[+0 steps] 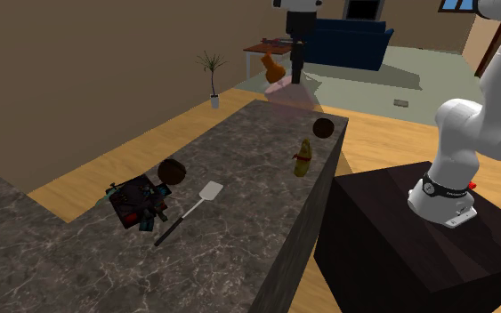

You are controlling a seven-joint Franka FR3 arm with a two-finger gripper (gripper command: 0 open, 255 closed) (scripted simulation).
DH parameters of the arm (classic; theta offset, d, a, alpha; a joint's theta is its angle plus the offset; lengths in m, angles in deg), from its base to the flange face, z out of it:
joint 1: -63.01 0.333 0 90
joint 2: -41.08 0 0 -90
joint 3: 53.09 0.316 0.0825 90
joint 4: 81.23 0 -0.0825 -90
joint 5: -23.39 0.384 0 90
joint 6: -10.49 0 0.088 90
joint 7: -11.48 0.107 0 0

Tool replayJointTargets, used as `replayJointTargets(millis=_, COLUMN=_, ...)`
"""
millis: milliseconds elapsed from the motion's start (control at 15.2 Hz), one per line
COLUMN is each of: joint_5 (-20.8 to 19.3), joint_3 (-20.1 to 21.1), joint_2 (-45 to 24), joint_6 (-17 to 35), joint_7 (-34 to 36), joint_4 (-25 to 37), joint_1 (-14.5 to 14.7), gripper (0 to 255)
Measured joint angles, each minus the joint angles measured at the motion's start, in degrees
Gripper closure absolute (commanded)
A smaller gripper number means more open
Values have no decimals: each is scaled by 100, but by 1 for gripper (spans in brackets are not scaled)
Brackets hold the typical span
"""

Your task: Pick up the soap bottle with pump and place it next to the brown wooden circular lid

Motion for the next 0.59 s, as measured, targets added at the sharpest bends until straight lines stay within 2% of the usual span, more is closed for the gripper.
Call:
replayJointTargets(millis=198, joint_5=-83, joint_3=-178, joint_2=333, joint_6=73, joint_7=-323, joint_4=-404, joint_1=-156, gripper=255)
replayJointTargets(millis=594, joint_5=-249, joint_3=-582, joint_2=740, joint_6=67, joint_7=-1010, joint_4=-790, joint_1=-471, gripper=255)
